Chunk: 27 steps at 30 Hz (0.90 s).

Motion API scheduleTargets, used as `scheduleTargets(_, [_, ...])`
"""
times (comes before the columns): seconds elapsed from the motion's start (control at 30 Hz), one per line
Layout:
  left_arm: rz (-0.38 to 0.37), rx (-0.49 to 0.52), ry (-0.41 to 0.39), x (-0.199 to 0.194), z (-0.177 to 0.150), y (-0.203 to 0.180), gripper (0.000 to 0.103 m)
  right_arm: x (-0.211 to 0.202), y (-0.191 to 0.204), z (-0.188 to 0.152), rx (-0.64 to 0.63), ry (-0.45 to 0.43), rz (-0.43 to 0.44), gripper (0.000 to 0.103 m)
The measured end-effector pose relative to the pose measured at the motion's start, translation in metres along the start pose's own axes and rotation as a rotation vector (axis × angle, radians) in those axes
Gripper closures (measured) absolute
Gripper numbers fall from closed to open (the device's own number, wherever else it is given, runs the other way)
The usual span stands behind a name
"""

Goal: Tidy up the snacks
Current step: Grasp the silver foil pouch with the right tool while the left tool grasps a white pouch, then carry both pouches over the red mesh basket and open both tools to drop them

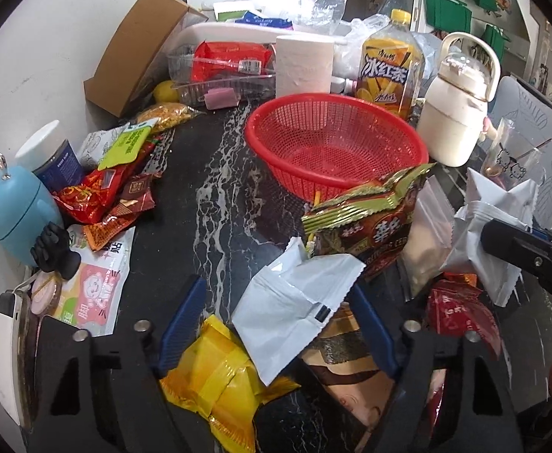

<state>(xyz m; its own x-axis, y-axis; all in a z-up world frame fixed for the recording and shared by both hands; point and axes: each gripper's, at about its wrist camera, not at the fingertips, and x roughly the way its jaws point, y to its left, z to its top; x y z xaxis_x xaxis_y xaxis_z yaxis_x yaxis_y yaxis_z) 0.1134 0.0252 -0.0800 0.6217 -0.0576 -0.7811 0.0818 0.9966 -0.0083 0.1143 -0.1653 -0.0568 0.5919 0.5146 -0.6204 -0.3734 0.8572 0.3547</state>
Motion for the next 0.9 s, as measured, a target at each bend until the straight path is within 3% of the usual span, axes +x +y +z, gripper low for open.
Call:
scheduleTargets(0.17, [-0.023,-0.005,0.049,0.017,-0.002,0.001,0.053,0.003,0.0,-0.001,-0.005,0.01,-0.014,0.073])
scheduleTargets(0.3, [0.006,0.025,0.004,0.01,-0.003,-0.001,0.066,0.005,0.0,-0.001,-0.007,0.015,-0.022,0.073])
scheduleTargets(0.9, [-0.035,0.007,-0.094,-0.044,-0.01,-0.001,0.067,-0.014,0.016,-0.006,-0.019,-0.014,0.022,0.073])
